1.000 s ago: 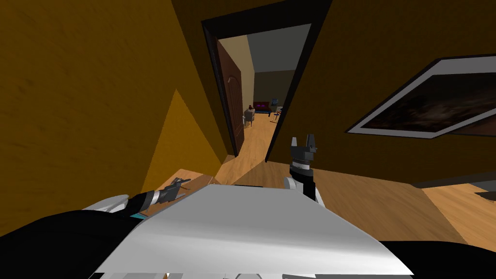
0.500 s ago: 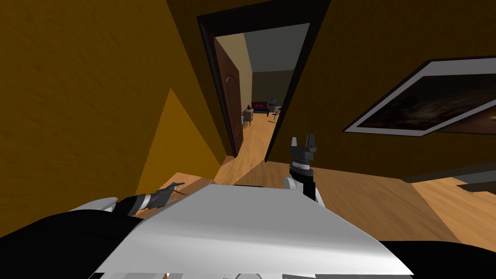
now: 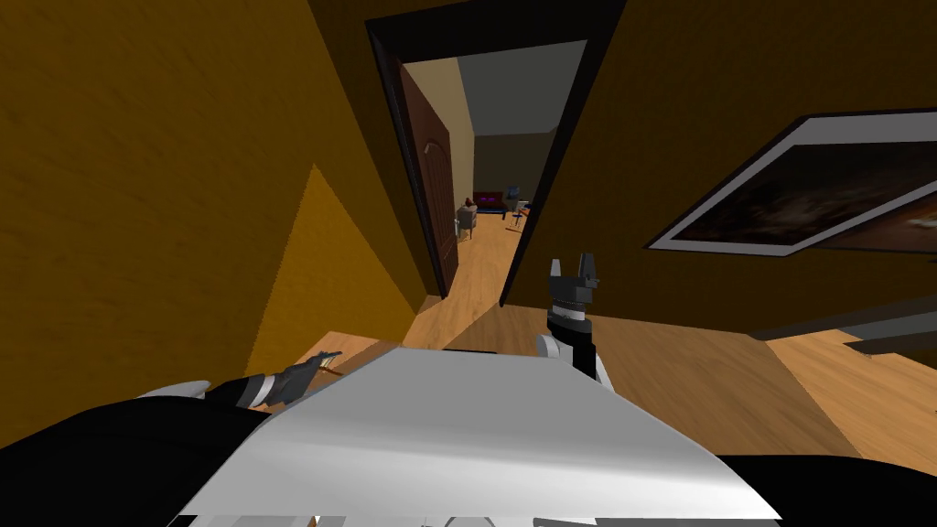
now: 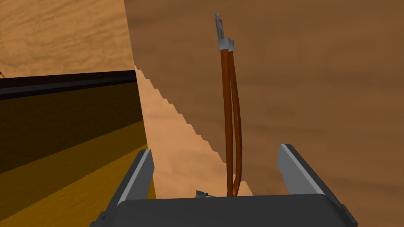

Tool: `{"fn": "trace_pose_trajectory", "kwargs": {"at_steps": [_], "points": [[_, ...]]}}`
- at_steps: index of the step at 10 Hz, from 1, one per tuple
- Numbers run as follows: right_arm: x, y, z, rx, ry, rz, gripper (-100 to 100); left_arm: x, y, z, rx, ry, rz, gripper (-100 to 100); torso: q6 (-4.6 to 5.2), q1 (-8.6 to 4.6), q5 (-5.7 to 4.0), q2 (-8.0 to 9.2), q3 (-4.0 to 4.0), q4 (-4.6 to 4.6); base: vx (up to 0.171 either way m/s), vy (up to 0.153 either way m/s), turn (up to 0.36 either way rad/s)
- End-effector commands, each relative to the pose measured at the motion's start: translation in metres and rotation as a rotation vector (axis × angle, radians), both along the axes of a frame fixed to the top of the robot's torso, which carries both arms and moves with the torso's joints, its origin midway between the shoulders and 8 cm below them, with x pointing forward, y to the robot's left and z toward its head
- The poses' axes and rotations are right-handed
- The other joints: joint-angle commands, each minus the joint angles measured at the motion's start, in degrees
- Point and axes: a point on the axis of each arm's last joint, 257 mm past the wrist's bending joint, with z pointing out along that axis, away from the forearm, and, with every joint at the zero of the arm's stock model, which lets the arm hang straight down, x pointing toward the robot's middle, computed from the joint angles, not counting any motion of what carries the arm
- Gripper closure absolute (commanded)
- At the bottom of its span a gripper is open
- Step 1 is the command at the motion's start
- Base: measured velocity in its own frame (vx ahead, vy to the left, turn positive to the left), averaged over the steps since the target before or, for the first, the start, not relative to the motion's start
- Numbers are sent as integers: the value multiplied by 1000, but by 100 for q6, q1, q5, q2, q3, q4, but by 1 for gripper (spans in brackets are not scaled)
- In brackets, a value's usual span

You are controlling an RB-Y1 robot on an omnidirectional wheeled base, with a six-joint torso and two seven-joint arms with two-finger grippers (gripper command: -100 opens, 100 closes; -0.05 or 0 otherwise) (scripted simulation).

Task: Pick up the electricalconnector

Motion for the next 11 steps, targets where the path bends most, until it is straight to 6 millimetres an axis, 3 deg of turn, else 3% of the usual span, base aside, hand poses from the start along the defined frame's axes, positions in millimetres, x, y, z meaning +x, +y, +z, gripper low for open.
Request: {"fn": "trace_pose_trajectory", "kwargs": {"at_steps": [1,2,3,7,8,9,10,11], "points": [[0,0,0,0,0,0,0,-5,-7,-12,2,-3,3,-100,0,0,0,0,0,0,54,4,-51],[0,0,0,0,0,0,0,-5,-5,-7,-2,-1,0,-100,-1,-2,-1,-6,-4,-2,23,0,-4],[0,0,0,0,0,0,0,-5,-5,-8,1,-2,0,100,-1,-3,-2,0,-1,-1,0,0,0],[0,0,0,0,0,0,0,-5,-5,-8,0,-2,2,100,2,-6,-4,10,5,2,0,0,1],[0,0,0,0,0,0,0,-5,-5,-8,0,-2,2,0,2,-6,-4,11,6,2,0,0,0],[0,0,0,0,0,0,0,2,0,4,1,1,-6,100,2,-6,-5,11,6,2,-33,5,65],[0,0,0,0,0,0,0,-1,-2,-1,2,-2,-4,100,-2,-6,-11,22,12,4,-20,6,17],[0,0,0,0,0,0,0,-1,-1,1,2,-1,-4,0,0,-7,-5,21,12,4,0,0,0]]}}
